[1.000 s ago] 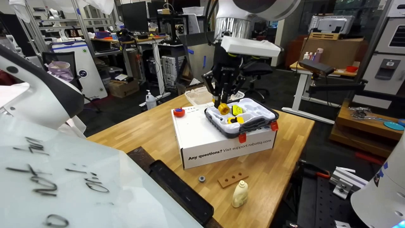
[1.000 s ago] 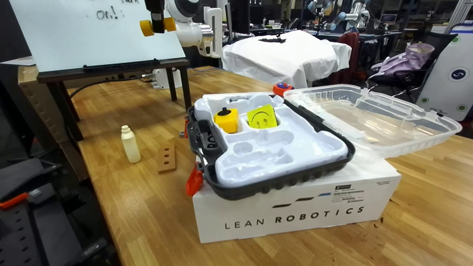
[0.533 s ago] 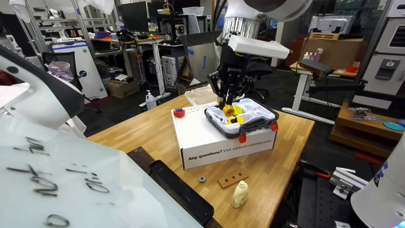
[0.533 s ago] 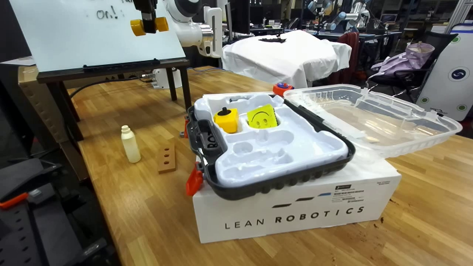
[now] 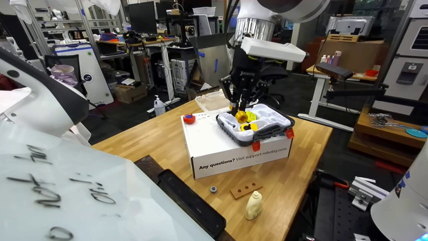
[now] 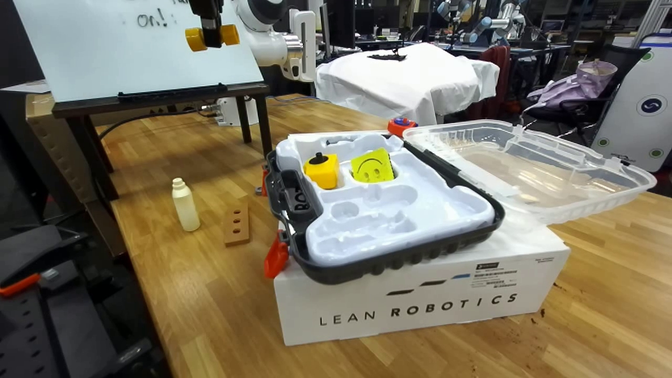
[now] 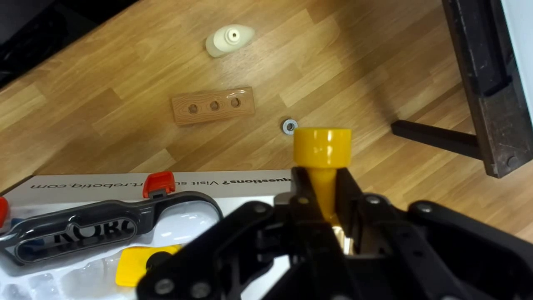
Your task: Remove the yellow object from the whiteboard and put it in the black and white case on the table
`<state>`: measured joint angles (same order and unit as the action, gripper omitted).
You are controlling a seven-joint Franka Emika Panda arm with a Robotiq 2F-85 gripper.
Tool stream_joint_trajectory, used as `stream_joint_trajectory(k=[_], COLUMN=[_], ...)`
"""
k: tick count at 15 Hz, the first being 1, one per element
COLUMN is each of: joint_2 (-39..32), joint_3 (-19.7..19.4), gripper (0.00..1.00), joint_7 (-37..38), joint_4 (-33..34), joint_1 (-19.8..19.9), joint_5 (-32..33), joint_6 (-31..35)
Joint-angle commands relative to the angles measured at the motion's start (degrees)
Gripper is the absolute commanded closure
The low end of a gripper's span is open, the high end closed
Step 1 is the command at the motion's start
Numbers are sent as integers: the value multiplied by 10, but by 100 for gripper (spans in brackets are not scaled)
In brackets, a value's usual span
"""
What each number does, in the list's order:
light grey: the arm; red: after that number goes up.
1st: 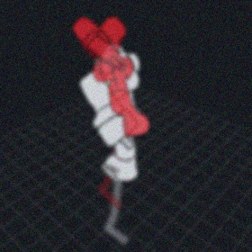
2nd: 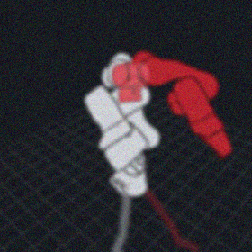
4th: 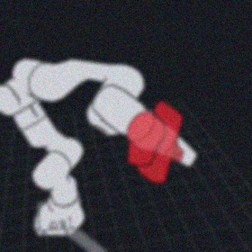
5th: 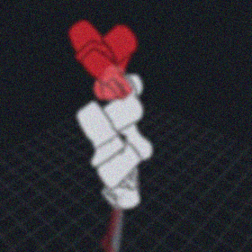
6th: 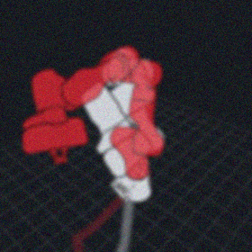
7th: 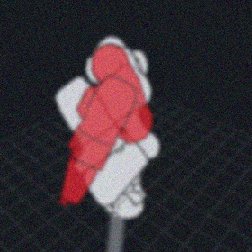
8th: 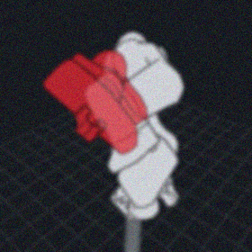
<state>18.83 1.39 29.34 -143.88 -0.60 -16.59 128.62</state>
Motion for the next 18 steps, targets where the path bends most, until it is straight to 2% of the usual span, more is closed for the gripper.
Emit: stream_joint_trajectory(k=[1,4,7,13,14,18], joint_2=[-22,-52,-75,-78,-82,-82], joint_3=[-4,-25,-42,-70,-73,-76], gripper=[95,95,95,95,82,82], joint_7=[-7,10,50,150,115,137], joint_4=[18,39,53,42,48,47], joint_1=[5,16,42,99,89,96], joint_5=[-36,-95,-112,-56,-69,-62], joint_6=[-7,-8,20,94,74,79])
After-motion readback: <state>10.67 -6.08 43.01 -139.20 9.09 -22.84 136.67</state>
